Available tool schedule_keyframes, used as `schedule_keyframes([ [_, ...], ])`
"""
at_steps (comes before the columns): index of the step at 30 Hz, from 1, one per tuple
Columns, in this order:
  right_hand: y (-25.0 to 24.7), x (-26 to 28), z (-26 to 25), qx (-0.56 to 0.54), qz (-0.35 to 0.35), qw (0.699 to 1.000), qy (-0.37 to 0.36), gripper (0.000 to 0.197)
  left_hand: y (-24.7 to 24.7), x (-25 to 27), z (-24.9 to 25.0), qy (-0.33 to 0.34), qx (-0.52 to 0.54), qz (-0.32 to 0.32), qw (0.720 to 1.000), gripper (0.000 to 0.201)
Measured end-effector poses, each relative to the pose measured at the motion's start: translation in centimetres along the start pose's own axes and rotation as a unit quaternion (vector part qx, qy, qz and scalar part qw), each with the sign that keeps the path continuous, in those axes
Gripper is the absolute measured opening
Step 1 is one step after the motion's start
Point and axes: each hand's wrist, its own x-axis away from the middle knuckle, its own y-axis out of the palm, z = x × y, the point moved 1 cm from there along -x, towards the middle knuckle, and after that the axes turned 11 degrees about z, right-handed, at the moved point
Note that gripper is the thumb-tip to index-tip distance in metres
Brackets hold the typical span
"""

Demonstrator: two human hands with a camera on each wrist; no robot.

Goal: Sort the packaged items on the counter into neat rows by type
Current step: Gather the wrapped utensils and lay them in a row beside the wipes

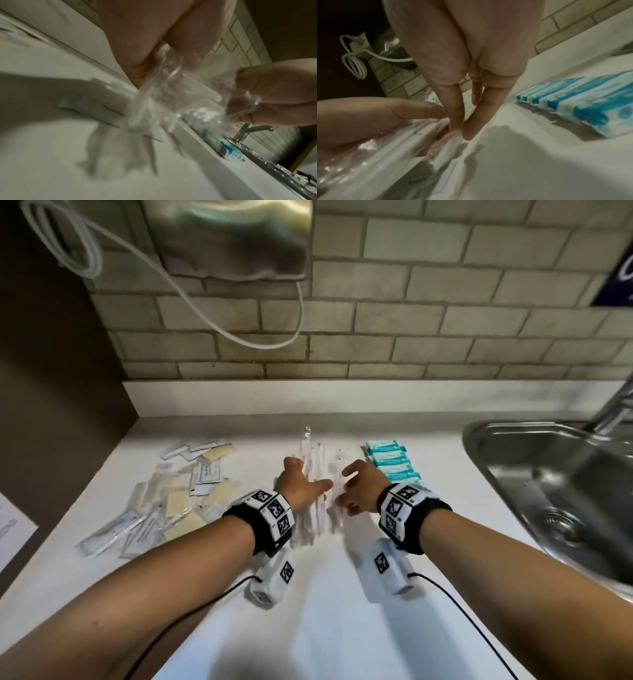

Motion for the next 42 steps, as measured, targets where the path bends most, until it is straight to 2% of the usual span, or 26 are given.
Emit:
schedule_keyframes([
  [2, -0.3, -0.5, 0.3, 0.055, 0.024, 0.998, -0.023, 0.047, 0.3, -0.7, -0.5, -0.015, 0.026, 0.012, 0.999, 0.093],
  [4, -0.3, -1.0, 0.2, 0.121, 0.051, 0.99, -0.051, 0.046, -0.4, -0.9, -0.4, -0.023, 0.066, 0.021, 0.997, 0.094],
  [7, -0.2, -2.2, 0.1, 0.206, 0.061, 0.974, -0.076, 0.046, -2.5, -0.2, 0.8, -0.02, 0.127, 0.014, 0.992, 0.073],
  [10, -0.3, -3.0, 0.0, 0.266, 0.049, 0.958, -0.094, 0.044, -4.4, -0.8, 0.9, -0.001, 0.14, 0.022, 0.99, 0.069],
  [11, -0.3, -3.2, 0.0, 0.307, 0.048, 0.946, -0.096, 0.043, -4.9, -0.9, 0.9, 0.004, 0.136, 0.029, 0.99, 0.069],
  [14, 0.2, -3.2, -0.7, 0.446, 0.051, 0.882, -0.142, 0.041, -6.1, -0.9, 0.6, 0.013, 0.125, 0.044, 0.991, 0.069],
  [16, 0.6, -3.1, -1.7, 0.452, 0.076, 0.876, -0.152, 0.043, -6.6, -1.0, 0.5, 0.018, 0.124, 0.05, 0.991, 0.068],
  [18, 1.6, -3.0, -2.9, 0.422, 0.083, 0.879, -0.204, 0.048, -7.1, -1.3, 0.3, 0.023, 0.128, 0.059, 0.99, 0.071],
  [20, 3.3, -2.2, -3.7, 0.398, -0.001, 0.881, -0.254, 0.057, -7.6, -2.0, -0.2, 0.025, 0.127, 0.076, 0.989, 0.079],
  [21, 4.4, -1.6, -4.0, 0.404, -0.053, 0.874, -0.264, 0.059, -8.0, -2.4, -0.5, 0.025, 0.127, 0.088, 0.988, 0.083],
  [22, 5.5, -0.9, -4.1, 0.425, -0.092, 0.854, -0.285, 0.057, -8.5, -2.8, -0.8, 0.024, 0.132, 0.099, 0.986, 0.085],
  [24, 7.3, -0.2, -3.9, 0.491, -0.137, 0.811, -0.287, 0.043, -9.7, -2.8, -0.7, 0.028, 0.136, 0.11, 0.984, 0.082],
  [26, 7.9, -0.5, -3.9, 0.492, -0.155, 0.809, -0.283, 0.03, -10.8, -2.8, -0.6, 0.037, 0.135, 0.117, 0.983, 0.073],
  [27, 8.1, -1.0, -4.1, 0.516, -0.173, 0.794, -0.269, 0.024, -11.4, -2.7, -0.7, 0.037, 0.136, 0.122, 0.982, 0.067],
  [30, 8.2, -3.8, -4.0, 0.549, -0.173, 0.764, -0.29, 0.022, -12.6, -2.5, -1.2, 0.035, 0.148, 0.138, 0.979, 0.058],
  [31, 8.1, -3.8, -4.5, 0.534, -0.176, 0.776, -0.286, 0.017, -12.7, -2.4, -1.4, 0.037, 0.148, 0.141, 0.978, 0.058],
  [32, 8.0, -3.3, -5.0, 0.53, -0.167, 0.774, -0.305, 0.007, -12.9, -2.3, -1.6, 0.039, 0.149, 0.145, 0.977, 0.057],
  [36, 8.3, -2.6, -5.7, 0.514, -0.132, 0.775, -0.343, 0.028, -13.2, -1.8, -2.6, 0.037, 0.163, 0.143, 0.975, 0.055],
  [38, 8.4, -2.5, -5.8, 0.516, -0.145, 0.776, -0.334, 0.024, -13.4, -1.7, -3.1, 0.034, 0.171, 0.14, 0.975, 0.055],
  [40, 8.4, -2.3, -5.9, 0.535, -0.171, 0.764, -0.316, 0.008, -13.7, -1.8, -3.5, 0.033, 0.174, 0.142, 0.974, 0.054],
  [42, 8.2, -1.8, -6.2, 0.544, -0.18, 0.754, -0.321, 0.017, -14.0, -1.8, -3.5, 0.032, 0.172, 0.147, 0.974, 0.052],
])
